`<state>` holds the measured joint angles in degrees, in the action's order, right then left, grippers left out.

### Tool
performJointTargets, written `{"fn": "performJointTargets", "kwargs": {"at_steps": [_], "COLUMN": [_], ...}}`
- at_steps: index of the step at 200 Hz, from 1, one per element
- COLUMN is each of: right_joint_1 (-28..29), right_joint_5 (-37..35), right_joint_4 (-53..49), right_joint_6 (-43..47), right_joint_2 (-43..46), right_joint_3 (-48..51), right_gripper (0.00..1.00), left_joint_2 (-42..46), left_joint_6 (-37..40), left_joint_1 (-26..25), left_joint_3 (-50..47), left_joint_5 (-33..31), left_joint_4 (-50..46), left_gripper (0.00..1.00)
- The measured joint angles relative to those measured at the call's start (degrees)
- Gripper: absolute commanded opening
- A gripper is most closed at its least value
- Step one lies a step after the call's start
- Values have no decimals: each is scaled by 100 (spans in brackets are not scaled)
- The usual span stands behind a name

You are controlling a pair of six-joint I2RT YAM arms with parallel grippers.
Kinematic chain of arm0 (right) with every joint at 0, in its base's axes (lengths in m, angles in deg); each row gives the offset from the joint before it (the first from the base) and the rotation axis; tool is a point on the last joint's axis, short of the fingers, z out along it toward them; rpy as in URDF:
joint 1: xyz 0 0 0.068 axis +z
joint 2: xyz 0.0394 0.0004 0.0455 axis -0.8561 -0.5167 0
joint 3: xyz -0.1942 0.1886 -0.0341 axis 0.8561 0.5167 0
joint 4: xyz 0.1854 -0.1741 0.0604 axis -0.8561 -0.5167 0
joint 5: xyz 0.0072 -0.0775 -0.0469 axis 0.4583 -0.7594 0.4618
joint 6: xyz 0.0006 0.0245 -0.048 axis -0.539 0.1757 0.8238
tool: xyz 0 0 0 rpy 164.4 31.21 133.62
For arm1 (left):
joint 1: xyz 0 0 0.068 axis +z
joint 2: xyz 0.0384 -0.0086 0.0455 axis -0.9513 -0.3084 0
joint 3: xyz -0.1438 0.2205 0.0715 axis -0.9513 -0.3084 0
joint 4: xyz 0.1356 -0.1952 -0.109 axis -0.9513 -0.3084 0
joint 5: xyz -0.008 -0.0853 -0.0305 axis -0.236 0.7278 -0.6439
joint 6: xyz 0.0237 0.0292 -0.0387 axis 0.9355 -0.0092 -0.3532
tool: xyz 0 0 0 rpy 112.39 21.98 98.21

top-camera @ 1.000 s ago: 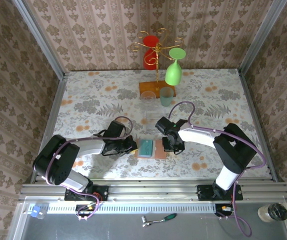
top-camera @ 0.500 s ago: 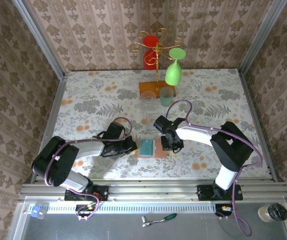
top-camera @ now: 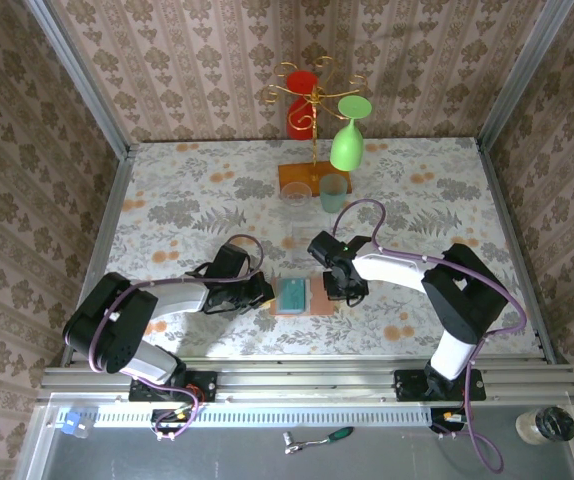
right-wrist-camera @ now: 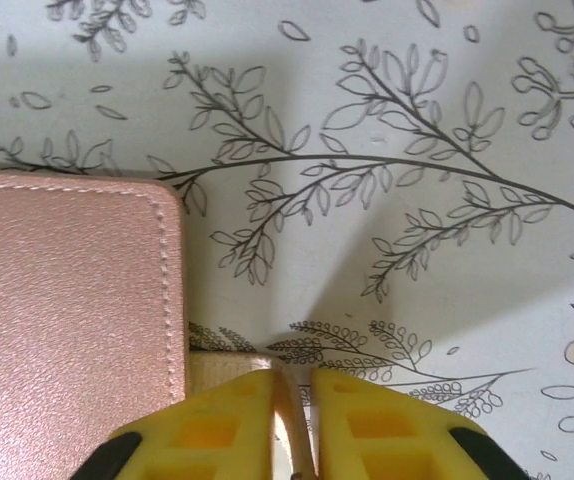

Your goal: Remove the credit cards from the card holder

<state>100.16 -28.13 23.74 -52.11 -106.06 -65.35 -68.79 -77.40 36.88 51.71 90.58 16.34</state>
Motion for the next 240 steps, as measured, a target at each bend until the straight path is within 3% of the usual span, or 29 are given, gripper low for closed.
{"fn": "performJointTargets", "kwargs": {"at_steps": [78,148,240], "right_joint_1": [-155,-164,-166], "right_joint_5": [-278,-286,-52], "right_joint_4": [-234,-232,-424], "right_joint_6": [-7,-7,-2], "right_joint_2": [317,334,918], "right_joint_3": [332,339,31], "right_gripper": [37,38,39], "left_joint_2": [26,83,455], "left_joint_6": [-85,-146,-48], "left_joint_1": [-11,-50,-55], "left_joint_3": [0,11,551], "left_joint_5": [-22,-90,-376], "left_joint_4": [-52,-107,-1119], "left_gripper": [1,6,11]}}
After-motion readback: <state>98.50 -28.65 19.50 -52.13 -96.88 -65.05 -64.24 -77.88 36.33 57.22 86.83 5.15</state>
